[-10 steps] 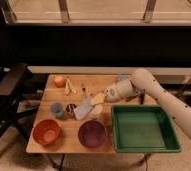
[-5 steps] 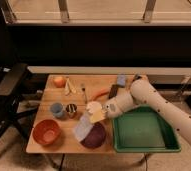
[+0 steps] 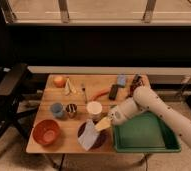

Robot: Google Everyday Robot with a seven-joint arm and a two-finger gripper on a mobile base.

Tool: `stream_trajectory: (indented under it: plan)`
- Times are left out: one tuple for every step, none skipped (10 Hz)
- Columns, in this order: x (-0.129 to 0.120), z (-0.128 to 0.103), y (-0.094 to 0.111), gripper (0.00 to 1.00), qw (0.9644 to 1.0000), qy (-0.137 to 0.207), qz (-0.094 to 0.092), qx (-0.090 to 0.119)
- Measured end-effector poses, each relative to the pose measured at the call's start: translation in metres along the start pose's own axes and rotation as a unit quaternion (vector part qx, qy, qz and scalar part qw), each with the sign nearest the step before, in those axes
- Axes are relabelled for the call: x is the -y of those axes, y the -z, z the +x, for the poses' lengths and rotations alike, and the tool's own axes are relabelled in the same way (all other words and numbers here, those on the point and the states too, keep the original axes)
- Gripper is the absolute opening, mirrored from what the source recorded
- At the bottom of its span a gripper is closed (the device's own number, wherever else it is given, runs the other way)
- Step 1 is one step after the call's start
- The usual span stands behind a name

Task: Place towel in purple bowl

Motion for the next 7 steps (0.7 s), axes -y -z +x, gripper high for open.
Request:
stream_trajectory:
  plan:
    - [0.0037, 0.0023, 0.0014, 0.63, 1.0, -0.003, 0.0, 0.009]
    - [0.0062, 0.0026, 0.0022, 0.72, 0.9997, -0.006, 0.002, 0.022]
    - [0.0092, 0.0023, 0.0034, 0.79, 0.999, -0.012, 0.009, 0.043]
    - [0.0112, 0.0032, 0.0049, 0.8, 0.9982, -0.019, 0.013, 0.055]
    - [0.0112, 0.0024, 0.005, 0.8, 0.9981, -0.02, 0.014, 0.057]
    - [0.0107, 0.0016, 0.0039, 0.8, 0.9981, -0.019, 0.013, 0.056]
    - [0.0105, 0.0014, 0.0038, 0.8, 0.9981, -0.019, 0.013, 0.056]
